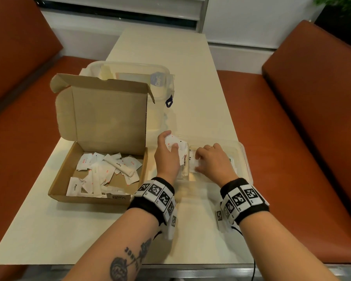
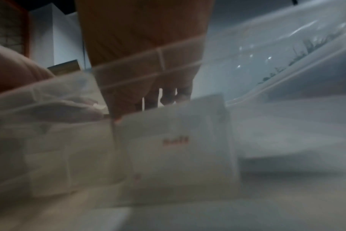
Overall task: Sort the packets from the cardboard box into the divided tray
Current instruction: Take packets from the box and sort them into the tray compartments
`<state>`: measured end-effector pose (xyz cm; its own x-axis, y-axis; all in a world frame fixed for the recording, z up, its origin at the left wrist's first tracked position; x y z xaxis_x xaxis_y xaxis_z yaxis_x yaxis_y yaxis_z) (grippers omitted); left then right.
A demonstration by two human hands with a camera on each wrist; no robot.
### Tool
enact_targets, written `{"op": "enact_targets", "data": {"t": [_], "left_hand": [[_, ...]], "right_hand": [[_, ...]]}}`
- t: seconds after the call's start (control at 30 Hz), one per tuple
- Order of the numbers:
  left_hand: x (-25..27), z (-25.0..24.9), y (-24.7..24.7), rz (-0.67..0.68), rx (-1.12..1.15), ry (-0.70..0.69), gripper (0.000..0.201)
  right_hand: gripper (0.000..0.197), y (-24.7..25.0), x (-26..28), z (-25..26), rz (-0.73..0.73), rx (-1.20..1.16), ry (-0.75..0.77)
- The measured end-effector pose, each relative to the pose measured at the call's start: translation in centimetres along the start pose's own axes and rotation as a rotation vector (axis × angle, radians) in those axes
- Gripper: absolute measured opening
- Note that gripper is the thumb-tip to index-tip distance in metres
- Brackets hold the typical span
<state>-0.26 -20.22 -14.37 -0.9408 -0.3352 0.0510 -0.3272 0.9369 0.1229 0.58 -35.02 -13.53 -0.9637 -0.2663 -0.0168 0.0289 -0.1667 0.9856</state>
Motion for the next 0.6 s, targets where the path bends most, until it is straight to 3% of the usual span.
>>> {"op": "enact_targets", "data": {"t": [0.17,0.6], "left_hand": [[0.2,-0.1,0.0,0.006,0.009,0.025,0.038],[0.4,-0.4,0.0,0.021,0.0,0.04,0.037]], "right_hand": [[0.013,-0.5,-0.3,0.0,0.015,-0.06,-0.037],[0.007,0.8,-0.4,-1.8,-0.028,-0.298,-0.1]]}}
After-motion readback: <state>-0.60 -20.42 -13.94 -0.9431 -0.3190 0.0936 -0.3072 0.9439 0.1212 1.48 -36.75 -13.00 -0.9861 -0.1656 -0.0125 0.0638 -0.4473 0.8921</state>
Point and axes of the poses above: each hand's wrist, its own x-axis away from the middle knuckle, its own y-axis out of the back of the hand, z = x × y, the point moved 8 cm from there along -x, towards the middle knuckle, and after that the axes turned 1 degree about -x, right-handed, at the moved point
